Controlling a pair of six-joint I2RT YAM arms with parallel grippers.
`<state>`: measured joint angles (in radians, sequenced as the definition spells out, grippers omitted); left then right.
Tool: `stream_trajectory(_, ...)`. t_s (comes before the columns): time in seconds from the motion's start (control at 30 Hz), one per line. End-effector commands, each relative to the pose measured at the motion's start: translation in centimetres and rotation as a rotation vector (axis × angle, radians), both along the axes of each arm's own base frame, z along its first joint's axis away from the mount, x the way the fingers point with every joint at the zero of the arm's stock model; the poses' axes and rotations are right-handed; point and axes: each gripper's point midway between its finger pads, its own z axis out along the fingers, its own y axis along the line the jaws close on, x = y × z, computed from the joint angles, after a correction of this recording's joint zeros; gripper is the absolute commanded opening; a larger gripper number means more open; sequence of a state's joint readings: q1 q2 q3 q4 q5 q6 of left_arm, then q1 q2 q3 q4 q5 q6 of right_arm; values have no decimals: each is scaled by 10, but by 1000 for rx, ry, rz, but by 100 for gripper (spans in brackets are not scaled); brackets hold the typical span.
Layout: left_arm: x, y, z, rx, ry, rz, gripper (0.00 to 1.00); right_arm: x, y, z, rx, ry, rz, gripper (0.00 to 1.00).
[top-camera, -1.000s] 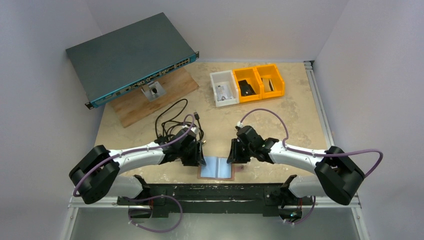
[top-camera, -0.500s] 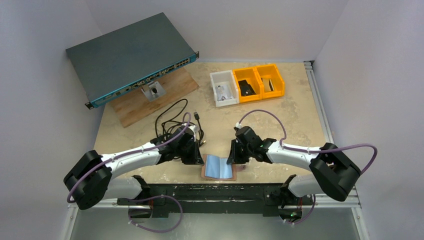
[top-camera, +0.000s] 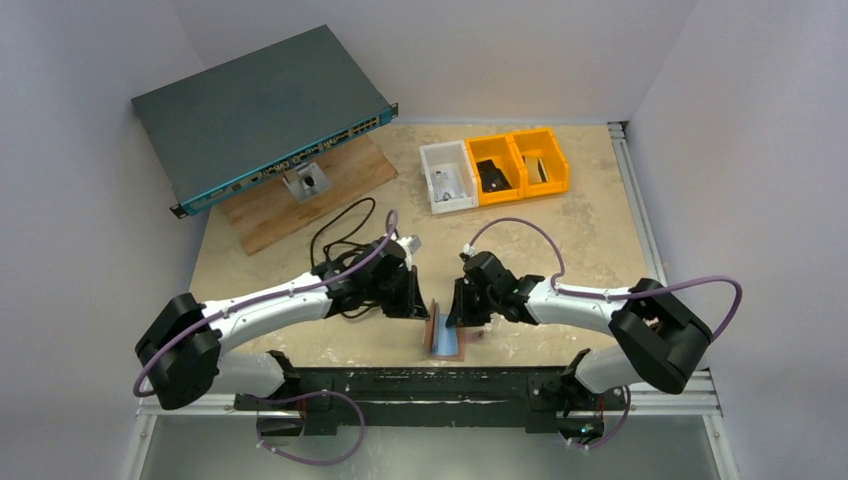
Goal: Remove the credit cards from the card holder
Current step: Close the card holder at the center of the board.
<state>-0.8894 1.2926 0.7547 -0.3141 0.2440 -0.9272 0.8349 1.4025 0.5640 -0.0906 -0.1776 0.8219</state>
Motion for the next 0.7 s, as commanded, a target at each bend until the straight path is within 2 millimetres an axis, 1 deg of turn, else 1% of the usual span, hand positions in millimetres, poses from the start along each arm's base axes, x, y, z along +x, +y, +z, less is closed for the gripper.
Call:
stream_trajectory(0.0,5,-14,2,79,7,17,0,11,9,22,16,-57,2,22)
stream_trajectory(0.13,6,-13,-10,159,29,22,0,18,3,41,11,-98,-34,37)
stream_trajectory(0.27,5,-18,-17,181,45,10,0,22,-11,51,-31,-121,-85,46)
stream_trajectory(0.37,5,-23,-16,182,40,0,0,22,-22,58,-51,-136,-119,49)
stream_trajectory(0.5,4,-34,-13,162,39,-32,0,21,-44,60,-100,-155,-166,50)
stream_trajectory(0.67,-1,-53,-9,125,34,-97,13,11,-65,52,-115,-132,-205,51)
